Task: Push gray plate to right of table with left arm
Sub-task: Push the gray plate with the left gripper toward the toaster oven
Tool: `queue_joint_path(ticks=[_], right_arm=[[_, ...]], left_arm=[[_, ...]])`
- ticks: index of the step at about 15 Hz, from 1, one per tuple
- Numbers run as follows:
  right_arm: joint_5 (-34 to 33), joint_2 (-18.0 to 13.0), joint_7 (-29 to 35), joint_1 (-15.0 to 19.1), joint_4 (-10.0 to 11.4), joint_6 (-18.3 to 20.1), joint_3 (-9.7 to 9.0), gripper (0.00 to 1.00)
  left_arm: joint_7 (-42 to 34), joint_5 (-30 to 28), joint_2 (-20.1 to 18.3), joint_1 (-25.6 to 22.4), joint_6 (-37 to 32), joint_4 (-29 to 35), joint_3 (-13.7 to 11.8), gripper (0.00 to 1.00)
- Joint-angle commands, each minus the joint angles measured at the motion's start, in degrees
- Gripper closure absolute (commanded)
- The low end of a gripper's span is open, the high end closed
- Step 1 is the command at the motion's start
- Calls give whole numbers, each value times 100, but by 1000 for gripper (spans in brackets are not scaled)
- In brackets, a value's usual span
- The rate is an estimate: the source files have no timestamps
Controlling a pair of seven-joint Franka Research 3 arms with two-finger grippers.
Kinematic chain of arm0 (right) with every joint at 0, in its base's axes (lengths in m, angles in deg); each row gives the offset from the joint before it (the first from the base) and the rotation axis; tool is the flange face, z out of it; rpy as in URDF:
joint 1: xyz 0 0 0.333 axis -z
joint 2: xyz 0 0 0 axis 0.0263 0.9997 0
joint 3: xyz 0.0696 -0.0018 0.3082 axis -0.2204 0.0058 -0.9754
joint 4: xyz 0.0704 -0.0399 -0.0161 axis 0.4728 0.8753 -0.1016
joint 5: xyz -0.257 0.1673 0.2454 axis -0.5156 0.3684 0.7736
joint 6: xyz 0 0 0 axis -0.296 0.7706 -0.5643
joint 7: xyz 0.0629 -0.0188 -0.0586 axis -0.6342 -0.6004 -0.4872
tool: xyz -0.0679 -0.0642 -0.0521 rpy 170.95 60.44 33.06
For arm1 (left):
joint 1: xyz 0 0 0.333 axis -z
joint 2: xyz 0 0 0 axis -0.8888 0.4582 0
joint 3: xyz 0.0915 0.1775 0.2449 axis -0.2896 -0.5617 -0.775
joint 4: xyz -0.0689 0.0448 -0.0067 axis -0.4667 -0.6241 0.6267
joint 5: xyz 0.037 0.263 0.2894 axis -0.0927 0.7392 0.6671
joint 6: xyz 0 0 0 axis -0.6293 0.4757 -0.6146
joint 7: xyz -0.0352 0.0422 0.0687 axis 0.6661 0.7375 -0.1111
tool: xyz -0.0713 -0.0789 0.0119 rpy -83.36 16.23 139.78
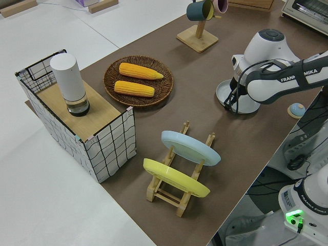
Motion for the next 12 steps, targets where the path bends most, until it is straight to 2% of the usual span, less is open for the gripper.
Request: queue_joint_path(ticks=[1, 12], right_arm=[[25, -14, 66, 115, -53, 89, -92, 17], [25, -14, 75, 115, -53, 89, -92, 17]], left_arm=[[510, 24, 321, 460, 99, -139, 1, 1000], [1539, -187, 646, 1515, 99, -569, 18, 1000]])
